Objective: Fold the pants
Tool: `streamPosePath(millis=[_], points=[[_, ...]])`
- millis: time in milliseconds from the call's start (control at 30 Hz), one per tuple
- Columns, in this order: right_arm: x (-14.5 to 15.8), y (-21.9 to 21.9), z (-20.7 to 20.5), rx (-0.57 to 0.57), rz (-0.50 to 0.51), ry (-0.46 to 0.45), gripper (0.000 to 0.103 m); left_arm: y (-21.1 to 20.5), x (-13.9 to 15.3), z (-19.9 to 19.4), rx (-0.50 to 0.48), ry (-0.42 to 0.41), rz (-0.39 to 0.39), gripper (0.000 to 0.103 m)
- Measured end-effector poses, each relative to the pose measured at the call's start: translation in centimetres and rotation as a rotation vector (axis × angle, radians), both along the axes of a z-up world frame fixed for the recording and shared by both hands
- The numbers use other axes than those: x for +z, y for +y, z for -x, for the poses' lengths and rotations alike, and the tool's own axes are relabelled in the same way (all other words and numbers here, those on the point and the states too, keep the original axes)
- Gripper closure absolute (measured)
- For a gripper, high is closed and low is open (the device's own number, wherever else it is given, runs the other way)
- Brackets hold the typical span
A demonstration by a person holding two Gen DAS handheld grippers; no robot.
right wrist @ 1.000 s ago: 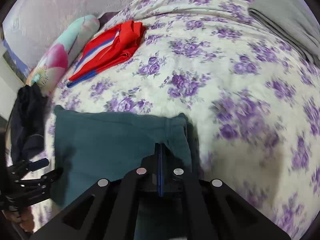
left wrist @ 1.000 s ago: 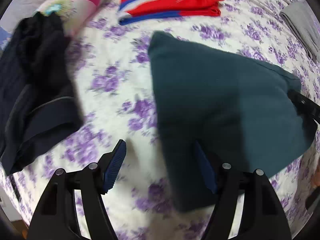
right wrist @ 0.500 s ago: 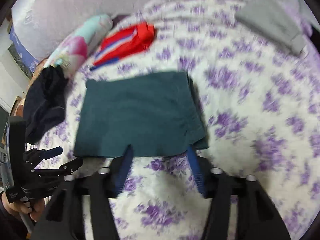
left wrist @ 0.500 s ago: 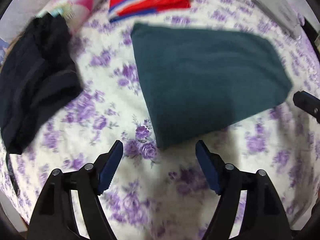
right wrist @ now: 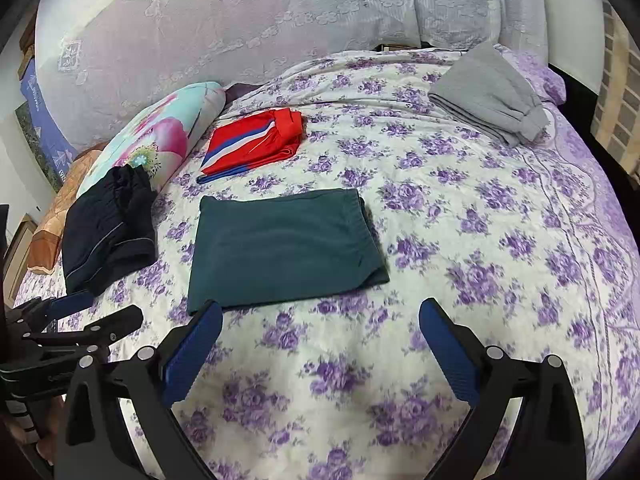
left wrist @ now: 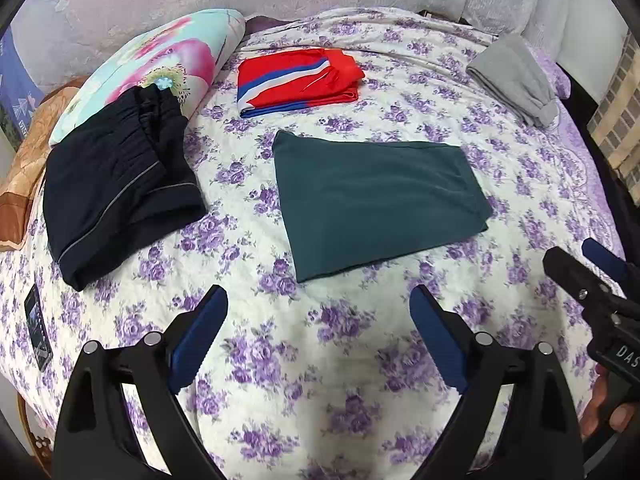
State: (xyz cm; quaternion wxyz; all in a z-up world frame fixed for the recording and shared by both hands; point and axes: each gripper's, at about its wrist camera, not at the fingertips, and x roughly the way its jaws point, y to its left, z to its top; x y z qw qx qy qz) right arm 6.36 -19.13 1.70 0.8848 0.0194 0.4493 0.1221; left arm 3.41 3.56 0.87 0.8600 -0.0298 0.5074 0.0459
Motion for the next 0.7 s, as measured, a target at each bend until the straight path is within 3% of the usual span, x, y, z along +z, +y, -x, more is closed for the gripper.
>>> streamPosePath(millis=[700], points=[[-0.2, 1.9, 3.2, 0.029, -0.006, 0.031, 0.004, -0.1, 1.1, 2.8, 0.032, -0.011, -0.017, 0.010]])
